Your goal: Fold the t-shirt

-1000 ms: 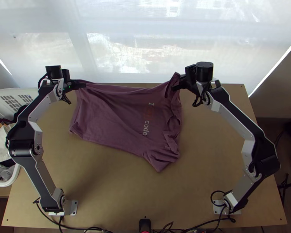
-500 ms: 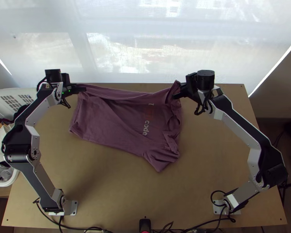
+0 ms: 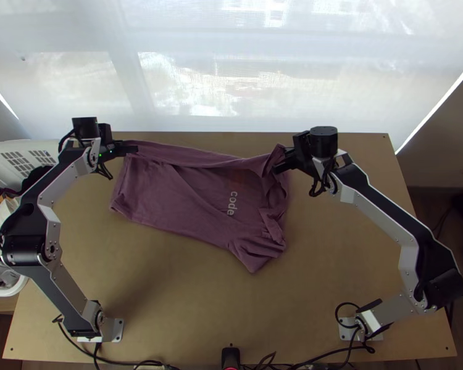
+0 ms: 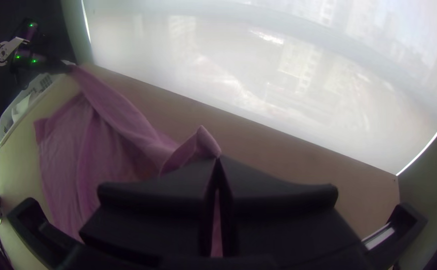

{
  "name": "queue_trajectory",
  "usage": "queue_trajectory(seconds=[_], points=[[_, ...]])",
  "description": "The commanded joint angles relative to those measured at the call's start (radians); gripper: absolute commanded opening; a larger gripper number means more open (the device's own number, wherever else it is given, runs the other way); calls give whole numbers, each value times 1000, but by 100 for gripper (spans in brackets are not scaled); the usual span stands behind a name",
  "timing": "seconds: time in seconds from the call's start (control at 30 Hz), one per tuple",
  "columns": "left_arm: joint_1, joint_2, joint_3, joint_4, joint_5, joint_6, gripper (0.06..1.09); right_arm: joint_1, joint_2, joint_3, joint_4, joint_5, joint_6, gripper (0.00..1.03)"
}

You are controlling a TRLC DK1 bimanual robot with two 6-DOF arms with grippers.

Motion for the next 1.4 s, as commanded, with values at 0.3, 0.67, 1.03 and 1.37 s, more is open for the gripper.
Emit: queue_trajectory(seconds=[0.3, 0.67, 1.03, 1.37], points=[[9, -43, -98, 30, 1, 8, 9, 8, -126, -176, 11, 0, 18, 2], [23, -87, -172, 44, 1, 8, 9, 2, -187, -264, 12, 0, 18, 2], [15, -104, -262, 84, 1, 11, 9, 14, -198, -334, 26, 0, 21, 2], [7, -70, -273, 101, 1, 8, 9, 29, -184, -406, 68, 0, 21, 2]])
